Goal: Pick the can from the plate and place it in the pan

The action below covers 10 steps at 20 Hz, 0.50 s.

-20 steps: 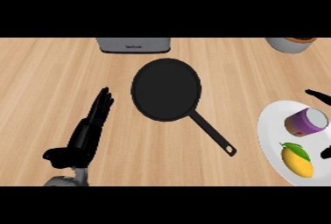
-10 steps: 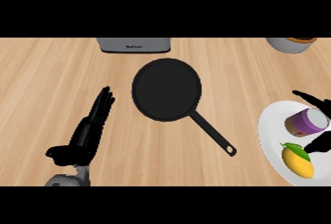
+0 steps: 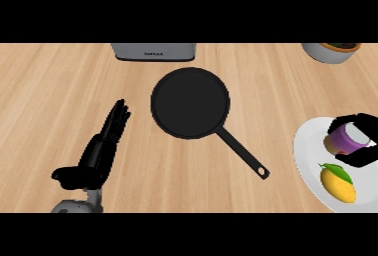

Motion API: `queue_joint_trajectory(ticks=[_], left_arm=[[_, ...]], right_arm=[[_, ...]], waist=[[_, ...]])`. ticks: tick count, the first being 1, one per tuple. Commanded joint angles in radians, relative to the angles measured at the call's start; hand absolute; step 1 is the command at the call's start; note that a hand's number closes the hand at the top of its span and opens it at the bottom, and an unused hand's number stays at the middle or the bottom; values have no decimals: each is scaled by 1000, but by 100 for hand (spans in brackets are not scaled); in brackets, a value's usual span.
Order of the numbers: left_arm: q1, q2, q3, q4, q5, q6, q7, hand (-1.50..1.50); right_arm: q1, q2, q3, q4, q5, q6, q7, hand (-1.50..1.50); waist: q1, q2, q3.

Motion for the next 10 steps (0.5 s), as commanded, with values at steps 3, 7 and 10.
queue_joint_trajectory(ticks=[3, 7, 10], left_arm=[[12, -21, -4, 22, -10, -10, -33, 0], [-2, 8, 28, -31, 0, -17, 34, 0], [29, 5, 22, -52, -4, -6, 37, 0]], right_arm=[[10, 59, 26, 18, 69, -68, -8, 150], [4, 26, -40, 17, 58, -129, -39, 150], [50, 157, 28, -204, 72, -161, 85, 150]], waist=[[-5, 9, 15], [-4, 8, 16], [-20, -2, 13]])
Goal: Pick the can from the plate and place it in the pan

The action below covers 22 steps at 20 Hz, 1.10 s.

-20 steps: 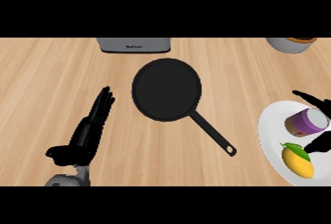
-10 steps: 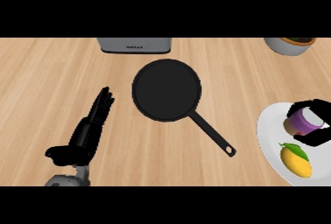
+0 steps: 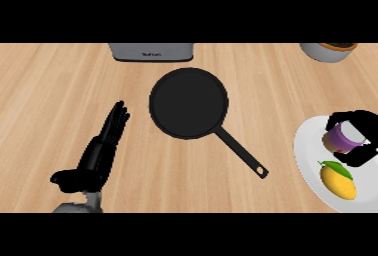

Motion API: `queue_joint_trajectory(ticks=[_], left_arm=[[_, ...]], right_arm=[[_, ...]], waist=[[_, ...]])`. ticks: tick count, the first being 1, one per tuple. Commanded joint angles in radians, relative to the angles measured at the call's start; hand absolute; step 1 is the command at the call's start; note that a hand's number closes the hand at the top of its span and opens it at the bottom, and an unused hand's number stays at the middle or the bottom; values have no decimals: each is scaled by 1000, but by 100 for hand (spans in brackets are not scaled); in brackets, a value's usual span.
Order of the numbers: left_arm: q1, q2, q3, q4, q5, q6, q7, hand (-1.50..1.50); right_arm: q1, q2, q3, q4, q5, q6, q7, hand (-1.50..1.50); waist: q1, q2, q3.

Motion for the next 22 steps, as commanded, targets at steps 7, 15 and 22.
queue_joint_trajectory(ticks=[7, 15, 22], left_arm=[[-32, -11, -30, 30, -10, -18, 14, 0], [-37, -19, -18, 41, -2, -12, 11, 0], [-43, -35, -22, 74, -11, -7, -17, 0]], right_arm=[[-115, 602, 351, -291, 173, -99, 326, 150], [-161, 626, 652, -580, 199, -338, 802, 150], [-227, 628, 899, -706, 193, -585, 1296, 150]], waist=[[67, -14, 5], [54, -17, 11], [47, 5, 12]])
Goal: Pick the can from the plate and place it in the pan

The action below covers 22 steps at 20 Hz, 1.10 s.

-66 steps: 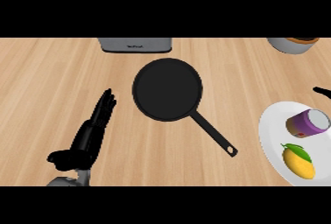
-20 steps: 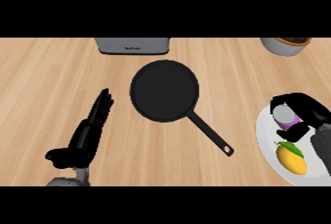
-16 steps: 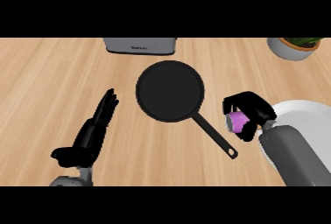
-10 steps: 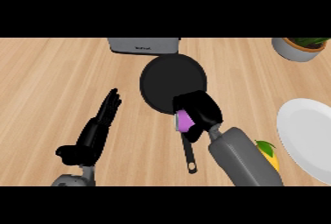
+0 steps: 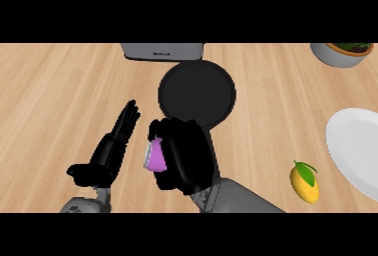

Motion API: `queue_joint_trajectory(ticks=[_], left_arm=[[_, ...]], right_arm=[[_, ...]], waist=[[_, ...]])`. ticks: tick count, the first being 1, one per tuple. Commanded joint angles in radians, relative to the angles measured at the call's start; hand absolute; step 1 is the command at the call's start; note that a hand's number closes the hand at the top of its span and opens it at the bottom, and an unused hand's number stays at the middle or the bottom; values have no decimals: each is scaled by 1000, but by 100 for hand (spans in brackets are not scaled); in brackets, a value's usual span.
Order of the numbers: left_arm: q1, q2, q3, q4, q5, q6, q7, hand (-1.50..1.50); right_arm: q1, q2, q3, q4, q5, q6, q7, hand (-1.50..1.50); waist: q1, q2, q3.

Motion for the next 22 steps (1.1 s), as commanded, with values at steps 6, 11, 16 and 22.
queue_joint_trajectory(ticks=[6, 11, 16, 22], left_arm=[[13, -17, -5, -17, -12, 14, -11, 0], [-37, 19, 43, -52, 10, 1, 65, 0], [54, -15, 1, -41, -35, 30, -23, 0], [47, 6, 5, -66, -19, -4, -5, 0]], right_arm=[[-188, 7, 126, 66, -44, -311, 402, 150], [-238, 7, 10, 264, -42, -375, 256, 150], [-270, 7, -4, 428, 77, -463, 244, 150], [-309, 7, -167, 626, 4, -696, 55, 150]], waist=[[-9, 16, 2], [-24, 19, 2], [-25, 17, 2], [-9, 25, 3]])
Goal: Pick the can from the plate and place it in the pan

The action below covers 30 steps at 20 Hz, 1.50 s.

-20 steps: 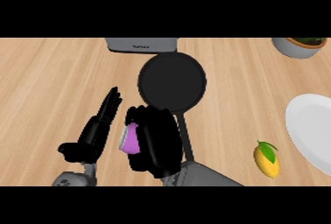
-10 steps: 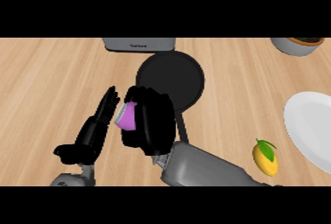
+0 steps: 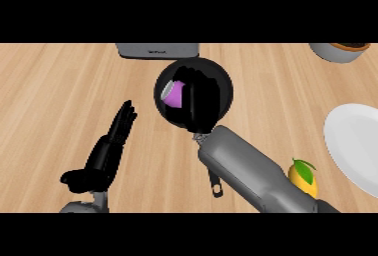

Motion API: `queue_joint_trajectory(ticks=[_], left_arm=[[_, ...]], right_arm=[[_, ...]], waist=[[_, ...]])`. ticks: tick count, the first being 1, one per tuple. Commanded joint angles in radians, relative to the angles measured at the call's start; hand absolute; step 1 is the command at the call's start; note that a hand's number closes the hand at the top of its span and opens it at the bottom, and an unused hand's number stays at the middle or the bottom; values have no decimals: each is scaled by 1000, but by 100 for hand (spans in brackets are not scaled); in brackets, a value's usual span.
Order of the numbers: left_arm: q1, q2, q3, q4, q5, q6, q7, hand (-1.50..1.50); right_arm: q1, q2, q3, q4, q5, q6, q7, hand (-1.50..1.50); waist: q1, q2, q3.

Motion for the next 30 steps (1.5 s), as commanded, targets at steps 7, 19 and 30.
queue_joint_trajectory(ticks=[7, 19, 30], left_arm=[[-28, 6, 14, 10, 6, -20, 8, 0], [-50, -20, -17, 19, 8, -36, 13, 0], [-22, -16, -10, -10, -8, -15, 13, 0]], right_arm=[[-126, -20, -262, 360, -250, -214, -415, 150], [-181, 4, -386, 548, -562, 314, -604, -150], [-106, 4, -603, 511, -815, 160, -1016, -150]], waist=[[21, 13, 1], [69, 28, 2], [40, 14, 2]])
